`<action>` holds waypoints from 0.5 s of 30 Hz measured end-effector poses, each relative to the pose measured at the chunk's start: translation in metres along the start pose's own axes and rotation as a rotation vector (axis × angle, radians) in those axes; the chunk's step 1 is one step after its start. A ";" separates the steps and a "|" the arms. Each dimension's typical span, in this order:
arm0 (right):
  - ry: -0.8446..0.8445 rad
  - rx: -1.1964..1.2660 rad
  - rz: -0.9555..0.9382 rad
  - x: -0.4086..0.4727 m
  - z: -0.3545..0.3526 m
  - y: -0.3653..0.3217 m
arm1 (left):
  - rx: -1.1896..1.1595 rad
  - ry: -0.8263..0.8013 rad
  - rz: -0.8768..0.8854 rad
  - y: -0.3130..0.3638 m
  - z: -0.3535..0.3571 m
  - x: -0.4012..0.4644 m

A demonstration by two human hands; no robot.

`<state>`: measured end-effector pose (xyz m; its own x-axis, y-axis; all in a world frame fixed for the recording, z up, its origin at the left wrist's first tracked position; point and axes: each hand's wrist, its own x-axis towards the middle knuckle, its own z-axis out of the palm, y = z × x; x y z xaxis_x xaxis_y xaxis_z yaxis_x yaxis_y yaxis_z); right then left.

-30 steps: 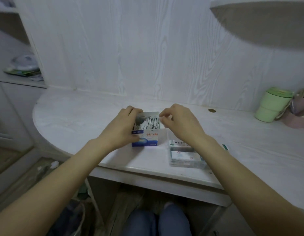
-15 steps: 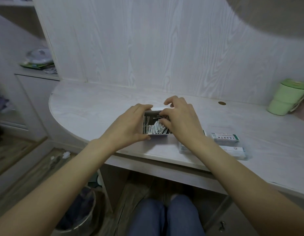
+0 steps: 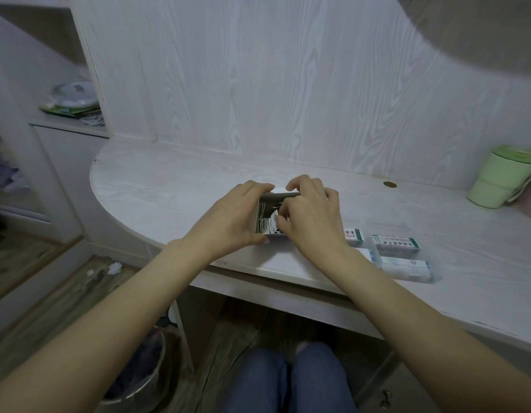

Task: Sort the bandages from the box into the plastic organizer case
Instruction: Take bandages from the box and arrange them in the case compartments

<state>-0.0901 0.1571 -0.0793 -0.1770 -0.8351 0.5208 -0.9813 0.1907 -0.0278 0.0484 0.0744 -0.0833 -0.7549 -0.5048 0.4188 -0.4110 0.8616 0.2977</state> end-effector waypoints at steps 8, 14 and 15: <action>-0.091 -0.010 0.037 0.006 -0.006 0.000 | 0.004 -0.004 0.013 -0.003 -0.002 0.002; -0.131 -0.097 0.068 0.009 -0.007 -0.004 | 0.014 -0.003 0.014 -0.002 -0.002 0.004; -0.128 -0.103 0.067 0.009 -0.006 -0.005 | 0.012 -0.006 0.011 -0.002 -0.001 0.004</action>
<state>-0.0868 0.1515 -0.0690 -0.2569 -0.8762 0.4077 -0.9549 0.2950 0.0324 0.0471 0.0707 -0.0811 -0.7624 -0.4952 0.4165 -0.4090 0.8676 0.2829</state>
